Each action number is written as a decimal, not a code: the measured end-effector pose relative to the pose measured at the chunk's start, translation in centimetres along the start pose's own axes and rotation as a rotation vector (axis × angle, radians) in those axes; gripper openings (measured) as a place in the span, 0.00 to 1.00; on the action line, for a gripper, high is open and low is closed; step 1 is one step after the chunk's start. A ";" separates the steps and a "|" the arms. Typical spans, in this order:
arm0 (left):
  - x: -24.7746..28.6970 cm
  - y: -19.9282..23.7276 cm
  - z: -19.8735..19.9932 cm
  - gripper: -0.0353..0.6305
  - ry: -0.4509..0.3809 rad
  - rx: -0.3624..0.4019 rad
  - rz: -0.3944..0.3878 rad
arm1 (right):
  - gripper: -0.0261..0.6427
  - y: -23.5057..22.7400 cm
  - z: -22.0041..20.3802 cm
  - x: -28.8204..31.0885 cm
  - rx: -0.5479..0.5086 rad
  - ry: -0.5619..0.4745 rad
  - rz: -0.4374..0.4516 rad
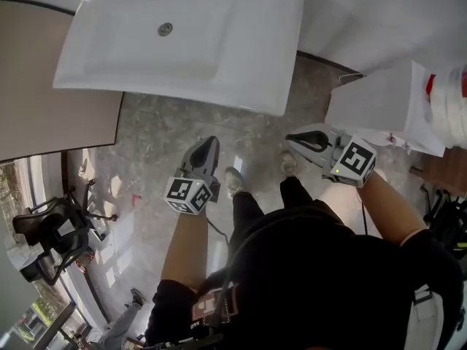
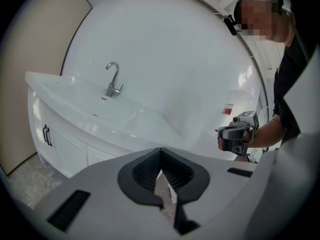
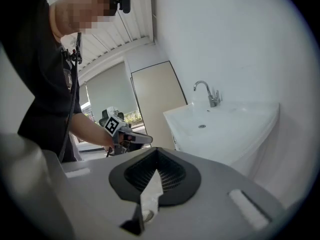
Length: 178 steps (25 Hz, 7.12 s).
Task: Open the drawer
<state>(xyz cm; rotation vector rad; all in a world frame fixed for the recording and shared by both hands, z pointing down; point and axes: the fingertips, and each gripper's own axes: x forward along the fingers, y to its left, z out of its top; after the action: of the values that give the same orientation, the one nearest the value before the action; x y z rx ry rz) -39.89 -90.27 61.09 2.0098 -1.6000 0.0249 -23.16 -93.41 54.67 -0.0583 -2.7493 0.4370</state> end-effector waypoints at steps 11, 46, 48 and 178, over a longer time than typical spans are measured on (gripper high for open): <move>7.2 12.9 -13.4 0.05 0.024 -0.106 0.016 | 0.03 1.1 -13.6 10.9 -0.013 0.122 -0.013; 22.8 21.4 -20.1 0.33 0.104 -0.082 0.041 | 0.03 -7.8 -22.6 10.8 0.037 -0.020 -0.273; 23.1 21.6 -19.8 0.33 0.108 -0.082 0.049 | 0.03 -8.0 -23.2 10.7 0.046 0.007 -0.280; 5.7 18.7 -29.9 0.26 0.307 -0.006 0.059 | 0.03 -5.2 -20.6 13.6 -0.041 0.010 -0.225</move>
<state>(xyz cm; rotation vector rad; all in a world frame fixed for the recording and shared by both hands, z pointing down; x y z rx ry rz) -45.44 -84.68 95.96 1.8485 -1.4589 0.3340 -28.61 -91.06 79.22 0.2359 -2.7140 0.3177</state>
